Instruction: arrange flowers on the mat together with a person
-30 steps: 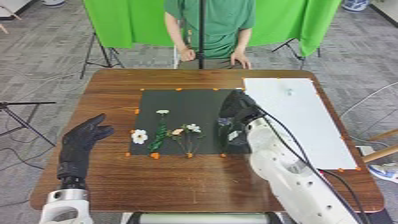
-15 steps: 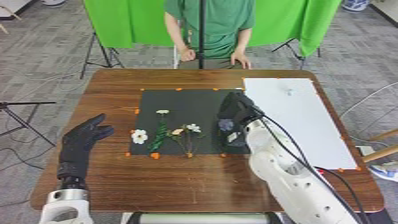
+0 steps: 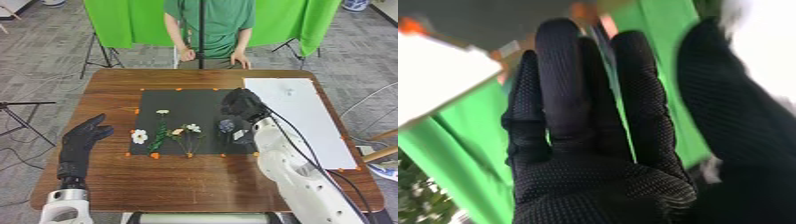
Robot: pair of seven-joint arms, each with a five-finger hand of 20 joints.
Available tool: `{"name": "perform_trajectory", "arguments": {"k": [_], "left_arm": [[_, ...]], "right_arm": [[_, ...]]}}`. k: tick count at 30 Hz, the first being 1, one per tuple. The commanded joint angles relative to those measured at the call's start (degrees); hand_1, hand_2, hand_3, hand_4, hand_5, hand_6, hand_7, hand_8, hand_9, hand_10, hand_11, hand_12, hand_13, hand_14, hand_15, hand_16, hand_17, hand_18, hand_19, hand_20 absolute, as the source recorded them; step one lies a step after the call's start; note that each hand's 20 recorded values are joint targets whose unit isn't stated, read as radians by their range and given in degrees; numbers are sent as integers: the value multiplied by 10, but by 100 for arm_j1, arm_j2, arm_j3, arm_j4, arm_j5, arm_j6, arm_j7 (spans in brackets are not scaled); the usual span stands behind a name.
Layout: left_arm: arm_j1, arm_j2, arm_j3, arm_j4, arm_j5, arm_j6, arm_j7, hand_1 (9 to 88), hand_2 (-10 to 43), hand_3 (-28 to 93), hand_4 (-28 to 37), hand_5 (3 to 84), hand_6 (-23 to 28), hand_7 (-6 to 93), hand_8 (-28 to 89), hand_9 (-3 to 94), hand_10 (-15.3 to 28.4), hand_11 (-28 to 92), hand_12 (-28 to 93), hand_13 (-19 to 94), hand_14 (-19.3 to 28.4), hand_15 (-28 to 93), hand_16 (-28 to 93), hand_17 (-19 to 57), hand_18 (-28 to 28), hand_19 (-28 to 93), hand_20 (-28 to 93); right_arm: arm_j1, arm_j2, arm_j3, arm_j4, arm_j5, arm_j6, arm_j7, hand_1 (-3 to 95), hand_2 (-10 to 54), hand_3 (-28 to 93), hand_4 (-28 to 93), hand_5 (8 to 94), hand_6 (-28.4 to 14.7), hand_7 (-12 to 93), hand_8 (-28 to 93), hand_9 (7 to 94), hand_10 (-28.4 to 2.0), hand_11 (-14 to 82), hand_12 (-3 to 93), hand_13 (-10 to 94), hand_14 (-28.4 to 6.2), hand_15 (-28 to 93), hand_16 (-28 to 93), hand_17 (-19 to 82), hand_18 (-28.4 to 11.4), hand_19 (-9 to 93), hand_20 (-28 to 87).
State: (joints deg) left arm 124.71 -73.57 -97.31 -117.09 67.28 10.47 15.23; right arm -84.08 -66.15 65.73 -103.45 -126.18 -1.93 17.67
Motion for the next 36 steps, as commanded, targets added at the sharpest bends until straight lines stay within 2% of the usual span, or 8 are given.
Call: {"name": "perform_trajectory", "arguments": {"k": [1, 4, 7, 9, 13, 14, 20, 36], "left_arm": [[18, -29, -14, 53, 23, -65, -1, 256, -7, 703, -205, 521, 32, 128, -57, 565, 156, 205, 152, 496, 185, 230, -16, 149, 135, 136, 216], [42, -35, -29, 45, 17, -59, 14, 256, -7, 703, -204, 521, 32, 129, -58, 566, 156, 205, 151, 496, 186, 231, -16, 149, 134, 136, 216], [81, -35, -51, 25, 3, -43, 18, 256, -7, 703, -204, 520, 32, 128, -58, 565, 156, 205, 151, 497, 186, 230, -16, 149, 134, 136, 216], [122, -43, -76, 5, 5, -45, 31, 255, -8, 705, -203, 520, 32, 128, -58, 566, 156, 206, 151, 497, 185, 230, -16, 149, 134, 136, 216], [168, -48, -103, -17, -8, -38, 27, 255, -8, 705, -204, 520, 32, 127, -58, 565, 156, 205, 151, 497, 185, 230, -16, 149, 134, 136, 217], [196, -55, -108, -35, -7, -30, 27, 255, -8, 705, -205, 520, 32, 127, -58, 565, 156, 205, 152, 497, 185, 230, -16, 149, 134, 136, 217], [112, -17, -92, -8, 7, -63, -6, 256, -8, 704, -205, 520, 32, 128, -57, 566, 156, 205, 152, 496, 185, 229, -16, 150, 133, 136, 217], [66, 22, -93, 17, 16, -80, 9, 257, -5, 703, -205, 520, 32, 128, -57, 565, 156, 205, 152, 495, 186, 230, -16, 149, 133, 135, 218]], "right_arm": [[-1158, 93, 2169, -611, 2769, -331, -2119, 300, -43, 711, -198, 549, -5, 172, -112, 521, -158, 132, 222, 485, -150, 329, 233, 168, -184, 433, 363], [-1852, -75, 3137, -811, 4815, -1384, -2329, 230, -5, 707, -183, 520, -17, 140, -96, 492, -167, 107, 218, 449, -159, 219, 255, 166, -179, 399, 353], [-2612, -300, 3738, -1062, 6275, -1867, -2330, 189, -27, 718, -168, 464, -16, 102, -80, 434, -165, 48, 201, 366, -159, 92, 272, 171, -174, 237, 303], [-3080, -542, 3933, -1274, 6549, -1765, -2529, 146, -27, 722, -165, 415, -19, 65, -68, 384, -162, 34, 171, 311, -151, 65, 233, 167, -174, 143, 270], [-3811, -1060, 4035, -1616, 6782, -1320, -3013, 98, -23, 737, -161, 367, -11, 43, -64, 350, -152, 24, 140, 264, -140, 42, 183, 153, -172, 60, 238], [-3918, -1127, 4021, -1648, 6879, -1250, -3071, 93, -24, 740, -161, 365, -9, 44, -64, 349, -149, 24, 137, 259, -136, 40, 177, 151, -172, 55, 237], [-4131, -1194, 3967, -1668, 6908, -1102, -3071, 86, -42, 758, -162, 367, -5, 55, -67, 349, -146, 27, 133, 258, -130, 45, 163, 149, -171, 49, 238], [-4112, -1252, 4045, -1635, 6964, -1234, -3155, 99, -60, 768, -173, 380, -8, 65, -70, 358, -147, 32, 135, 276, -136, 70, 160, 152, -170, 54, 247]]}}
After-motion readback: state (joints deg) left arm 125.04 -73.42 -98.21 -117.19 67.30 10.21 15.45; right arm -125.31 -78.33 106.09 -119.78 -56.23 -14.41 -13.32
